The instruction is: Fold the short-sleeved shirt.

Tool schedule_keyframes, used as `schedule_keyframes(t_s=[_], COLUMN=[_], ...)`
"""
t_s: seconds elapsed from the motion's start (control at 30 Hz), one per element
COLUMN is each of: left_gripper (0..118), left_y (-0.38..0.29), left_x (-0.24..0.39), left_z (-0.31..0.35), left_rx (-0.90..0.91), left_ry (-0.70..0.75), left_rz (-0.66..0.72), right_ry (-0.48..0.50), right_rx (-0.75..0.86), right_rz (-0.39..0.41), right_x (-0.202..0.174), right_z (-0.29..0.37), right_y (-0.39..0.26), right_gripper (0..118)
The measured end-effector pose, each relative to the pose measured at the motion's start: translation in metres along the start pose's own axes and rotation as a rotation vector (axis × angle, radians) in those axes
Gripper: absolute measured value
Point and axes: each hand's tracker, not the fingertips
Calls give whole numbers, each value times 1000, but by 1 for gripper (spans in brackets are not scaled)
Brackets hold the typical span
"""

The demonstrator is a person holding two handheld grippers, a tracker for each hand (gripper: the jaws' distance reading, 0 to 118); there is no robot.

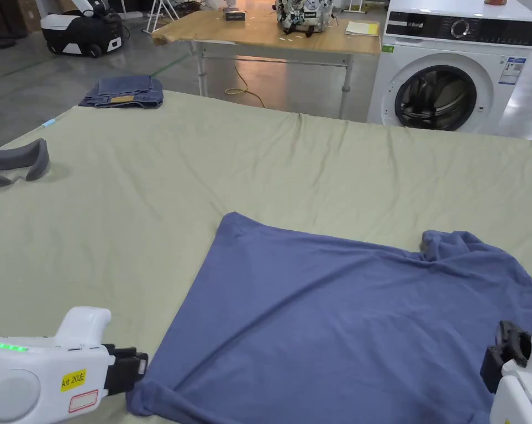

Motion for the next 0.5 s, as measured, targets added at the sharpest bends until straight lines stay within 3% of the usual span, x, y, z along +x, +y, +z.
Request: schedule_keyframes(t_s=[0.1, 0.23, 0.27, 0.33, 0.4, 0.43, 0.47, 0.5], left_gripper=[89, 93, 88, 67, 56, 43, 22, 10], left_y=[-3, -5, -6, -13, -18, -20, -21, -21], left_x=[-2, -12, -10, 3, 11, 23, 26, 25], left_z=[-21, -52, -61, -66, -59, -46, -45, -45], left_rx=[-67, -135, -170, -156, -114, -108, -105, -103], left_ry=[29, 69, 96, 160, 151, 140, 114, 85], left_rz=[56, 97, 86, 40, 21, 4, -4, 9], right_ry=[-1, -5, -3, -4, -7, -10, -11, -12], right_rx=[-11, -26, -33, -42, -50, -52, -56, -61], right_rz=[4, 10, 10, 12, 17, 19, 19, 17], right_x=[0, 1, 2, 3, 5, 6, 7, 8], right_z=[1, 1, 1, 2, 4, 5, 5, 5], right_y=[-3, -7, -8, -10, -13, -15, -16, -17], right_gripper=[0, 0, 0, 0, 0, 0, 0, 0])
